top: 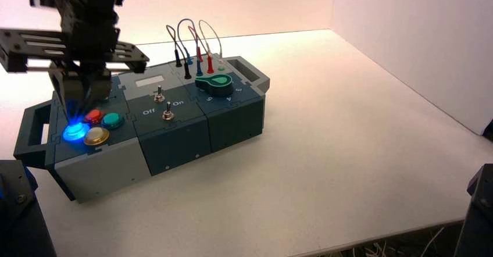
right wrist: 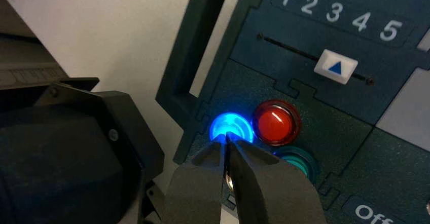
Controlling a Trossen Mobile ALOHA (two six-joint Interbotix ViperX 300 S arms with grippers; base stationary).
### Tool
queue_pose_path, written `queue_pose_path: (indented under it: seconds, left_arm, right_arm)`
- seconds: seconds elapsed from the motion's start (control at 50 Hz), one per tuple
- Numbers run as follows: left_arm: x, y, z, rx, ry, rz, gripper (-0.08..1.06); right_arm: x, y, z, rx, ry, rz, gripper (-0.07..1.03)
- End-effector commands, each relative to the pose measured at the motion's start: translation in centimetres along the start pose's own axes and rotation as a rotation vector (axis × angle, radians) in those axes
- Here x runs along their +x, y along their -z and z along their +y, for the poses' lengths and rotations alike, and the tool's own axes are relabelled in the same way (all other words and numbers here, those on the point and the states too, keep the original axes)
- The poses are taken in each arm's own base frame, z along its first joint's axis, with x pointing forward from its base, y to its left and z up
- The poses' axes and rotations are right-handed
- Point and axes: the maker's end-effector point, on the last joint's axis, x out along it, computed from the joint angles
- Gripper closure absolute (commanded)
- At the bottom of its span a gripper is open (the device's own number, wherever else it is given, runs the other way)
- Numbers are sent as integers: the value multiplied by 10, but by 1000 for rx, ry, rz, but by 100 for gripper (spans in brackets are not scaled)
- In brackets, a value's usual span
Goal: Push the blue button with the right gripper.
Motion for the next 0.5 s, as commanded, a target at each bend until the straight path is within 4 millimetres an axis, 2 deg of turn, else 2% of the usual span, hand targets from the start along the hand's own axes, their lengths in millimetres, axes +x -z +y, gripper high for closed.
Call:
queue_pose_path:
  seconds: [0.02, 0.26, 0.5]
  left_arm:
    - [-1, -5, 2, -6, -8, -10, 101]
    - [-1, -5, 2, -6, -8, -10, 101]
    - [-1, -5, 2, -6, -8, -10, 101]
  right_arm:
    - [-43, -27, 22, -42, -32, -98, 98]
    - [-53, -31, 24, -50, -32, -116, 98]
    - [-53, -31, 23, -55, -26, -115, 98]
